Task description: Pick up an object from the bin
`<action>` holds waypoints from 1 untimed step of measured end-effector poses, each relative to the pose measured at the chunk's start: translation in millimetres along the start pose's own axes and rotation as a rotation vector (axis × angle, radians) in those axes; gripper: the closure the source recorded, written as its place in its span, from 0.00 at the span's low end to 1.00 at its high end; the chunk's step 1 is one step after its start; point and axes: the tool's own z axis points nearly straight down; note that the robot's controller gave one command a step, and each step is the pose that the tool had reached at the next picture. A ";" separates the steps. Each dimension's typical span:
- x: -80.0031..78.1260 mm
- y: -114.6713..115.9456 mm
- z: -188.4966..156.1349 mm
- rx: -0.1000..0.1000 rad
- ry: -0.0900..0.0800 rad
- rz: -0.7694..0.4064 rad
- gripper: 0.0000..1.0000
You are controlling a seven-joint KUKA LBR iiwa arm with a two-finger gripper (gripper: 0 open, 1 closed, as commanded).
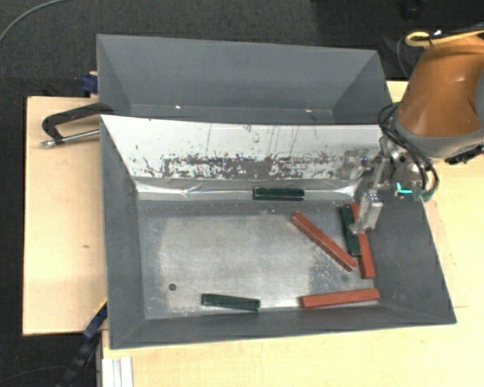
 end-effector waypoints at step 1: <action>6.5 56.9 104.9 -0.002 -0.009 0.204 0.00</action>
Offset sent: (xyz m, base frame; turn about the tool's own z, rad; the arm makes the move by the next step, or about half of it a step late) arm -0.0082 0.0545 -0.1045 0.2056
